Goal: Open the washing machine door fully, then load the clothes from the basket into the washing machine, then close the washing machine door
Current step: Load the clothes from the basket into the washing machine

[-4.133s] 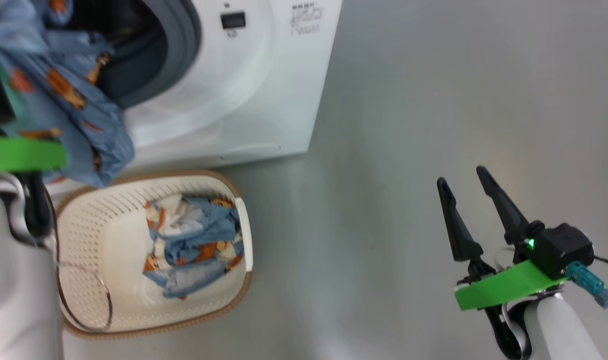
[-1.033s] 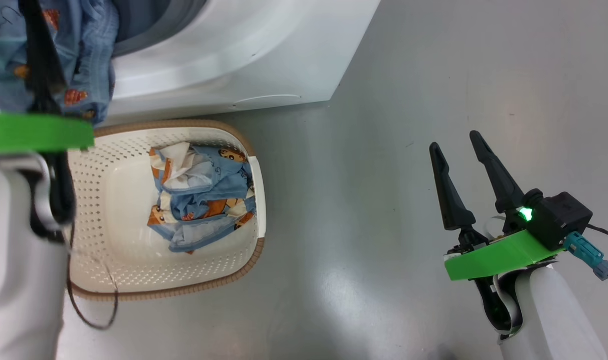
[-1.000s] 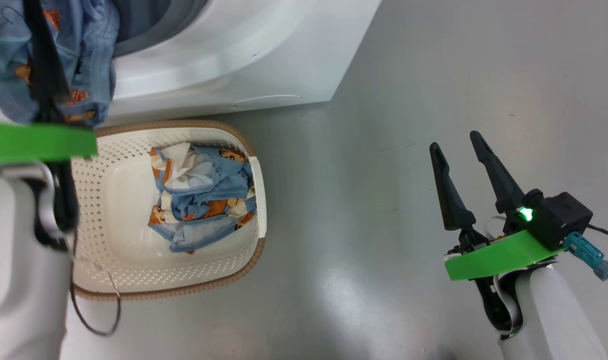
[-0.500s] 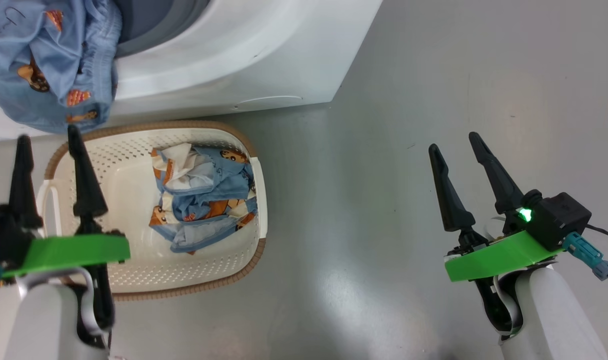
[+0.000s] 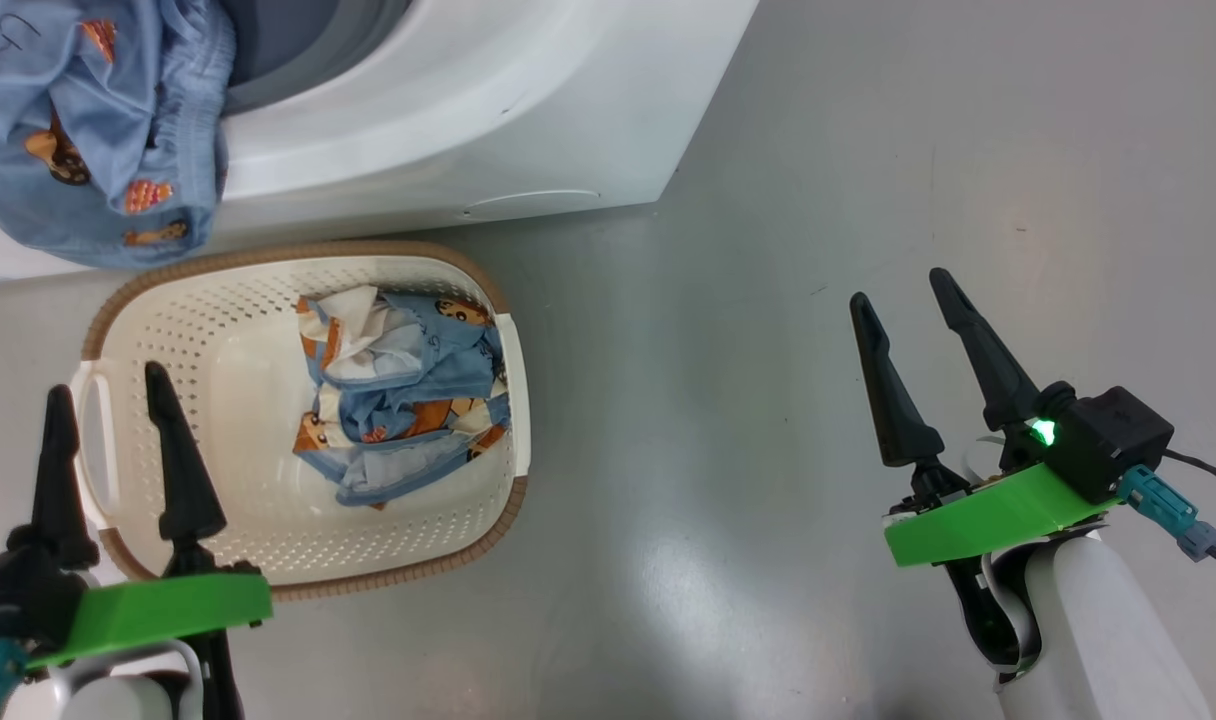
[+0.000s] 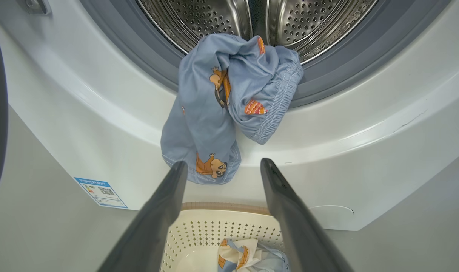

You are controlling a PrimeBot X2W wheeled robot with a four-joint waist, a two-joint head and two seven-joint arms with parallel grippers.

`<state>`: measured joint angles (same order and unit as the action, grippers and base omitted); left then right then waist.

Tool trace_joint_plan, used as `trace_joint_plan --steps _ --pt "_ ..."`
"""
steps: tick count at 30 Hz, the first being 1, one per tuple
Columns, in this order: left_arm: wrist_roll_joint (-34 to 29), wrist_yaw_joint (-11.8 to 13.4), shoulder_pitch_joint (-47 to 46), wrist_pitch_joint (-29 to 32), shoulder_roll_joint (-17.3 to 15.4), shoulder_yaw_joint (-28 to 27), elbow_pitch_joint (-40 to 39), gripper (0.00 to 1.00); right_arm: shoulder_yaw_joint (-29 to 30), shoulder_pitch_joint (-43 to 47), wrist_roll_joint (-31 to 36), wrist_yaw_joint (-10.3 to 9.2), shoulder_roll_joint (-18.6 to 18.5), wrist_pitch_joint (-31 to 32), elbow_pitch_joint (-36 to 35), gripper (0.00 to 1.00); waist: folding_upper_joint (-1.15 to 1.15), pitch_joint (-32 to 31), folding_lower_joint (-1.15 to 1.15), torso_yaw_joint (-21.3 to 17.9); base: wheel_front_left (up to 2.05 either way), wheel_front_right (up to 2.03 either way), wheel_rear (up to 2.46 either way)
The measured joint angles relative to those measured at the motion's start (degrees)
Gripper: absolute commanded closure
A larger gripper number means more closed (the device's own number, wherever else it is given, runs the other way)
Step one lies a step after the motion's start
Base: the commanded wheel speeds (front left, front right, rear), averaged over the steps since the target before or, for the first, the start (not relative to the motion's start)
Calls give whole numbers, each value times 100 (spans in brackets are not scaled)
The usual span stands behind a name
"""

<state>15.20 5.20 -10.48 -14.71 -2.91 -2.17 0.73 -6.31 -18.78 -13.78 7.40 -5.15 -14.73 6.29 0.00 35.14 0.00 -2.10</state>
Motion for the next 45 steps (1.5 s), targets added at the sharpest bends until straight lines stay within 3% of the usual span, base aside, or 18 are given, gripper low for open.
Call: trace_joint_plan --steps 28,45 --pt "-193 -42 272 -1 74 12 -71 0 -19 -2 -44 0 -2 0 26 0 0 6 0 -87 0 0 0" --pt "-203 -347 -957 -1 16 -439 1083 0 -222 -37 -78 0 63 0 147 0 0 51 0 -326 0 0 0"
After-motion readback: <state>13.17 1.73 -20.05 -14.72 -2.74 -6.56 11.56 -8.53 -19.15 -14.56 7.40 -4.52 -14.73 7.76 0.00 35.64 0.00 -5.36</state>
